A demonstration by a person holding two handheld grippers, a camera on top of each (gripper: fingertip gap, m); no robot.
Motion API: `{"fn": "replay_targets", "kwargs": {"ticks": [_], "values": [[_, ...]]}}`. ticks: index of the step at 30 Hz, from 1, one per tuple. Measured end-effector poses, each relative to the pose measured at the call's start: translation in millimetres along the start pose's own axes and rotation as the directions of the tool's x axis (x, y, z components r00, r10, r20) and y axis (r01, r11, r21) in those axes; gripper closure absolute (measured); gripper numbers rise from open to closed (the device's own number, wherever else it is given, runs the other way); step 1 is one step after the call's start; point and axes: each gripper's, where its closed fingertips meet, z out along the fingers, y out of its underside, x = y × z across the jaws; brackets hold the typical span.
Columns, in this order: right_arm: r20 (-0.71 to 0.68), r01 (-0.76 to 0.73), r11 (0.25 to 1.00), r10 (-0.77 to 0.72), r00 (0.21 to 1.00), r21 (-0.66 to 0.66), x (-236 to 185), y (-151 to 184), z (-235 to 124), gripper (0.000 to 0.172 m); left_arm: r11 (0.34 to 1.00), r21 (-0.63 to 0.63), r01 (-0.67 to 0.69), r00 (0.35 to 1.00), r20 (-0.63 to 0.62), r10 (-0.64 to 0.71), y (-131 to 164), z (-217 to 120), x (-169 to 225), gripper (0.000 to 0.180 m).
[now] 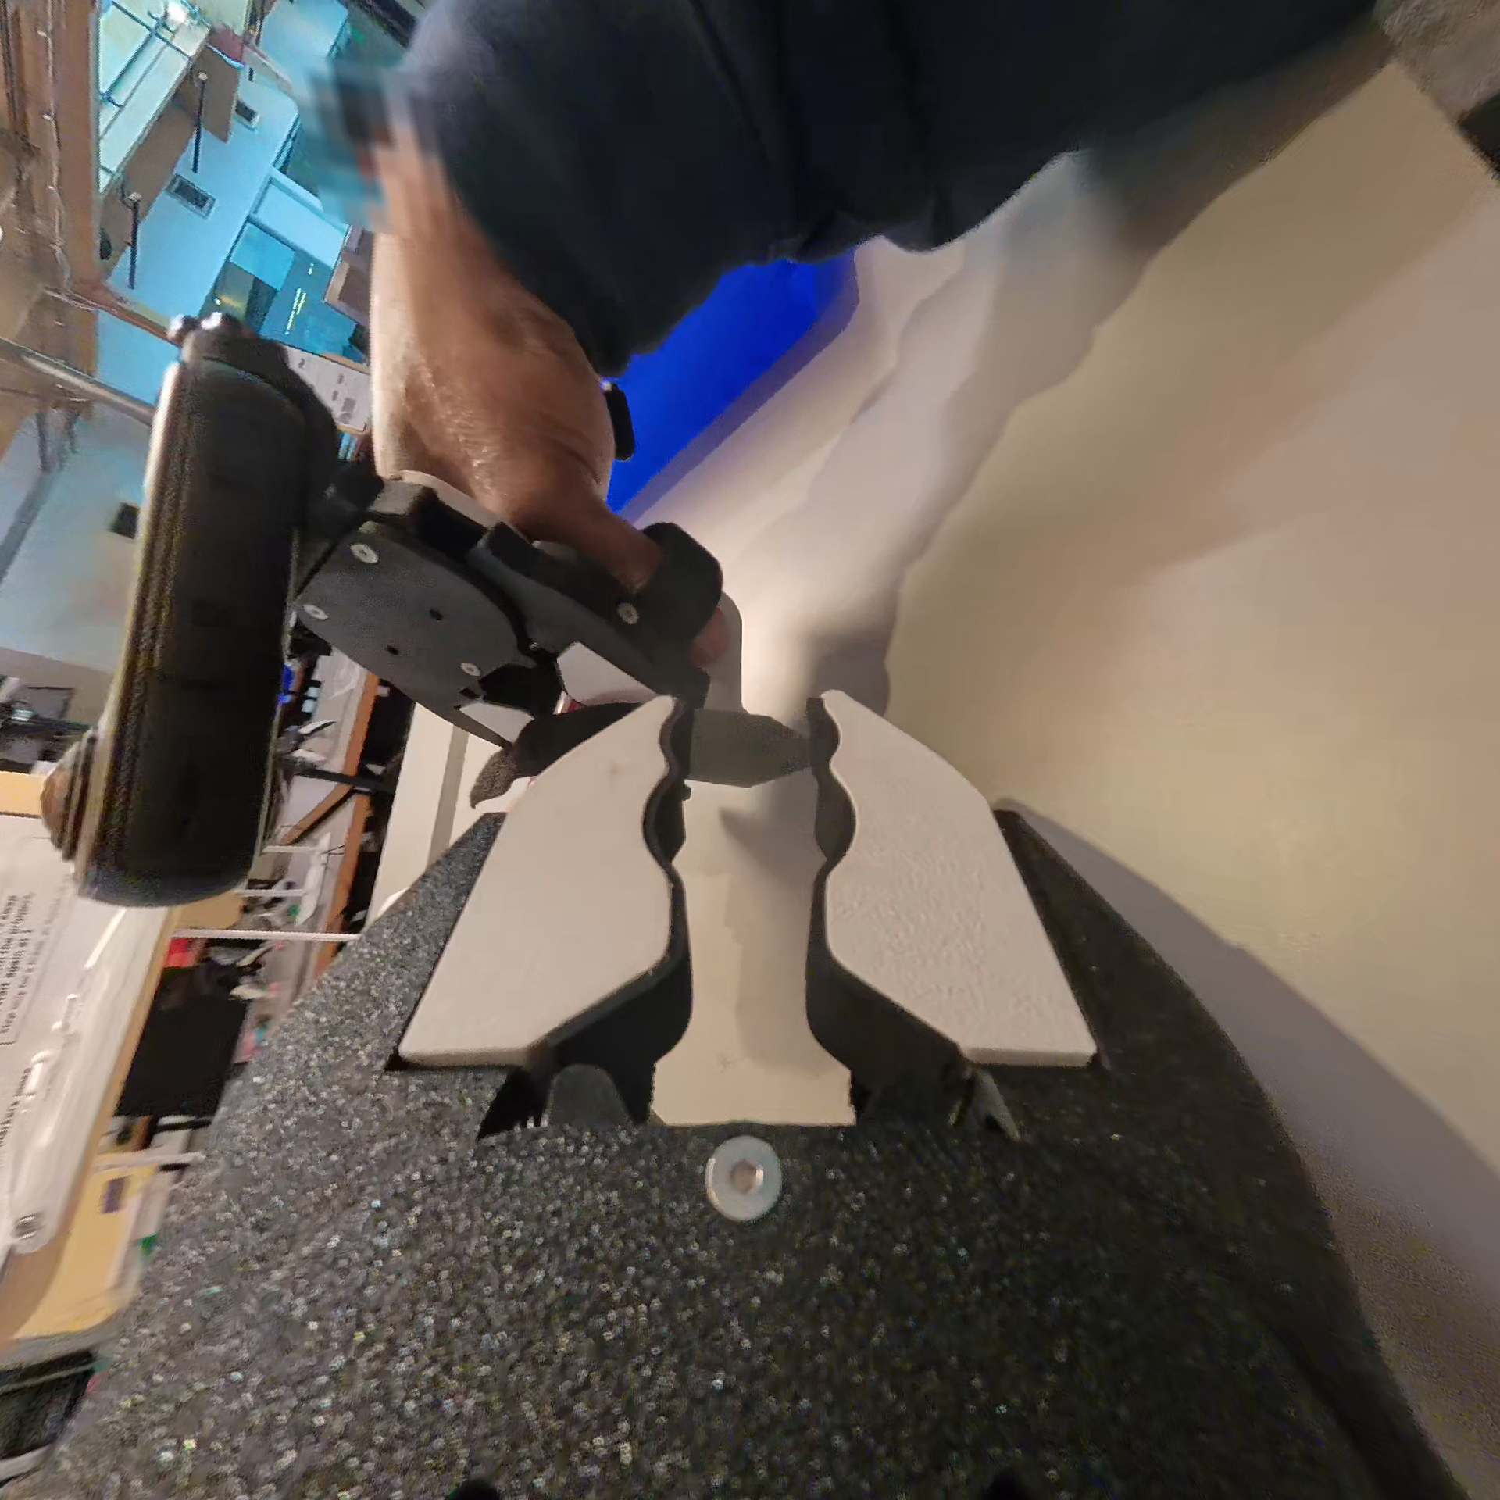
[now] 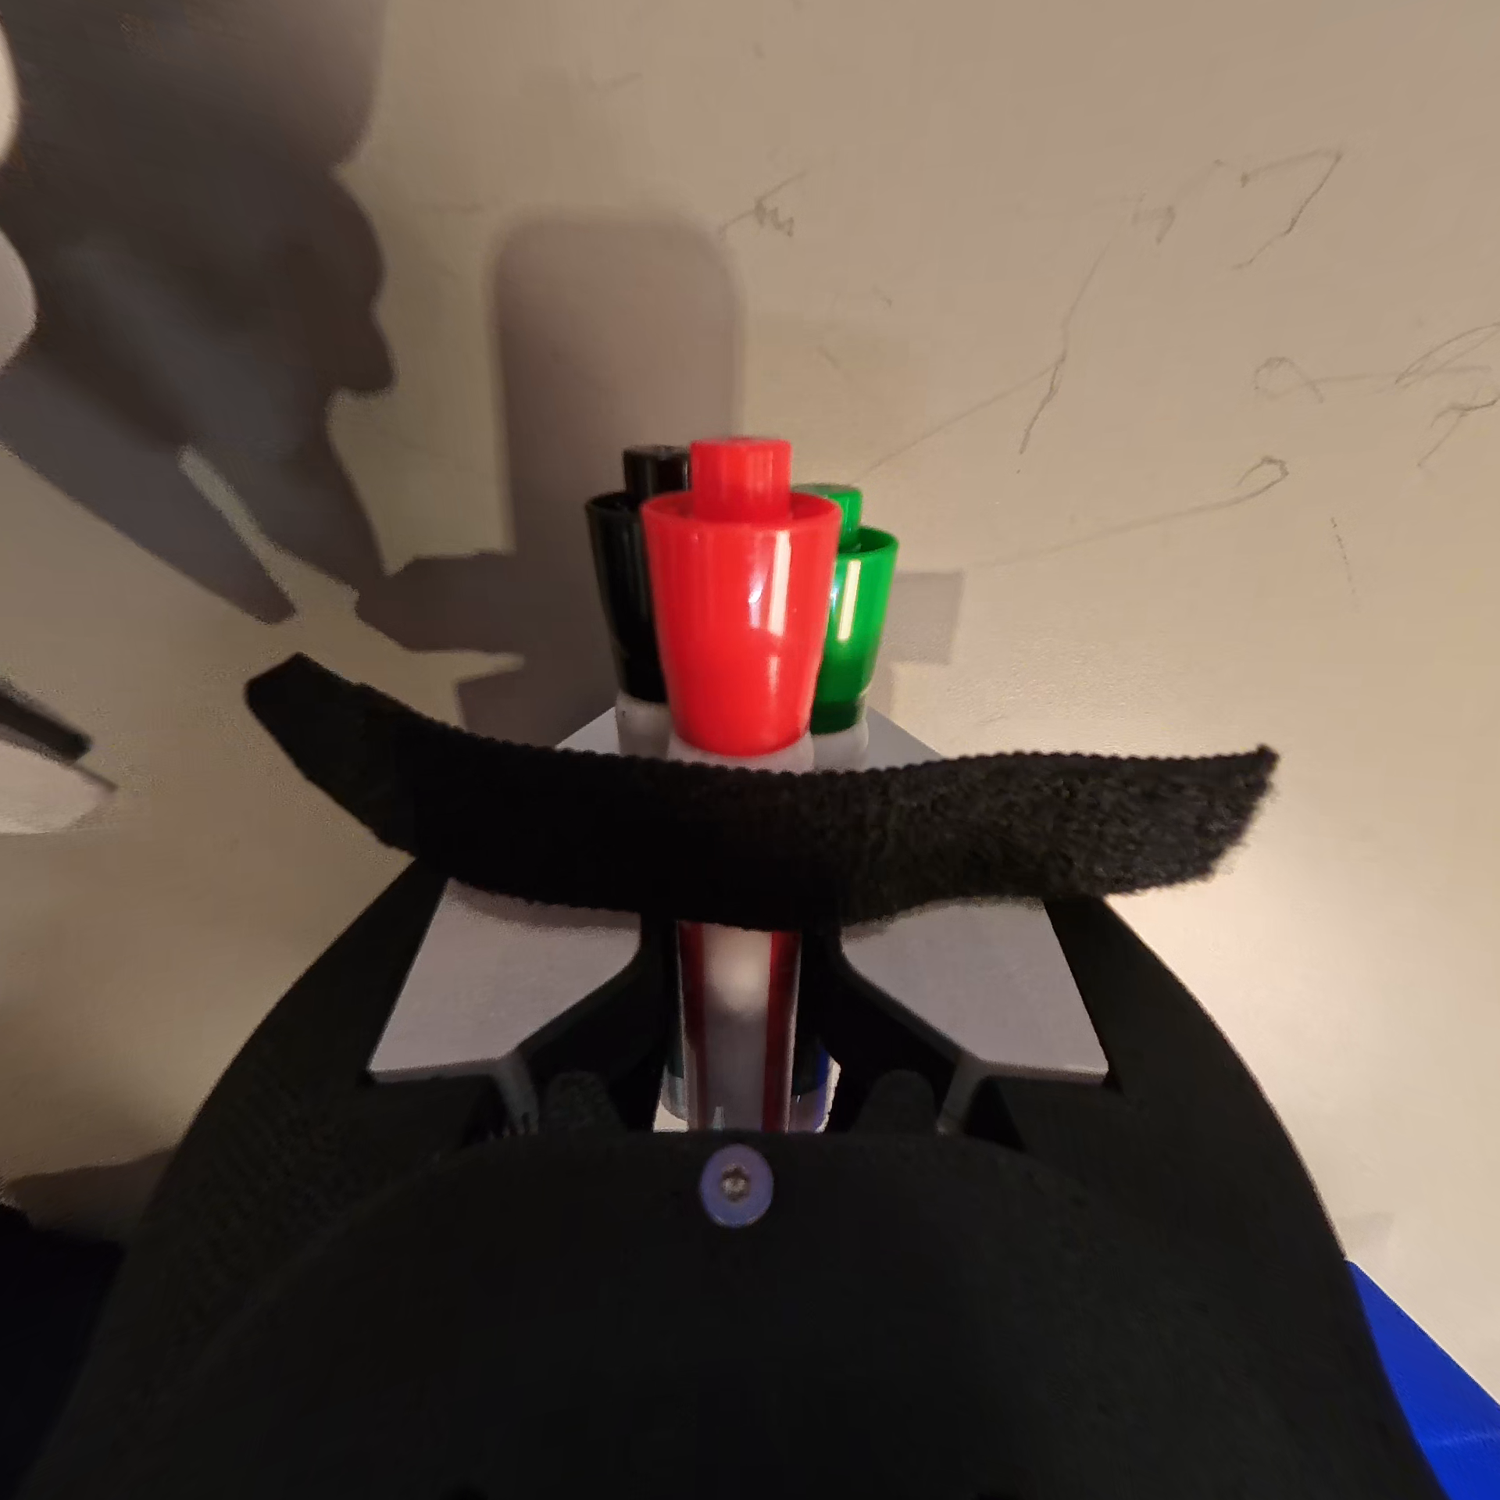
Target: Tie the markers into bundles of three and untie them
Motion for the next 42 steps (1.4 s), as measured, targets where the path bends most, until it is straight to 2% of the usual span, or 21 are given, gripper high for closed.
{"fn": "replay_targets", "kwargs": {"ticks": [1, 7, 10, 12, 14, 16, 18, 32, 42], "values": [[0.001, 0.000, 1.000, 0.000, 1.000, 0.001, -0.2, -0.1, 0.0, 0.130, 0.999, 0.023, 0.035, 0.999, -0.005, -0.035, -1.8, -2.8, -3.1, 0.152], [0.005, 0.003, 1.000, -0.003, 1.000, 0.004, -1.2, -1.0, 0.1, 0.130, 0.959, 0.118, 0.258, 0.966, -0.030, -0.256, 5.0, -16.6, -28.5, 0.142], [0.015, 0.004, 1.000, -0.004, 1.000, 0.011, -2.8, -2.6, 0.3, 0.130, 0.911, 0.168, 0.376, 0.926, -0.031, -0.376, 13.4, -16.6, -41.1, 0.134], [0.023, 0.006, 1.000, -0.006, 1.000, 0.011, -4.2, -3.5, 1.8, 0.129, 0.875, 0.222, 0.430, 0.901, -0.041, -0.432, 13.4, -11.9, -43.8, 0.135], [0.038, 0.009, 1.000, -0.010, 0.999, 0.013, -6.4, -5.3, 3.8, 0.129, 0.898, 0.223, 0.380, 0.924, -0.038, -0.382, 12.8, -0.6, -37.2, 0.135], [0.046, 0.012, 1.000, -0.013, 0.999, 0.011, -7.8, -6.8, 5.6, 0.129, 0.947, 0.155, 0.281, 0.959, -0.018, -0.281, 17.6, 14.6, -29.8, 0.134], [0.046, 0.017, 1.000, -0.017, 0.999, 0.006, -9.0, -7.5, 7.0, 0.130, 0.968, 0.098, 0.230, 0.973, -0.008, -0.230, 24.6, 25.9, -30.7, 0.132], [0.048, 0.040, 0.999, -0.041, 0.998, 0.006, -13.0, -10.0, 6.6, 0.129, 0.952, 0.112, 0.285, 0.953, -0.137, -0.270, 26.3, 23.2, -30.5, 0.130], [0.034, 0.060, 0.998, -0.060, 0.998, 0.012, -14.8, -14.2, 5.2, 0.130, 0.951, 0.073, 0.300, 0.947, -0.139, -0.288, 34.5, 25.7, -30.0, 0.126]]}}
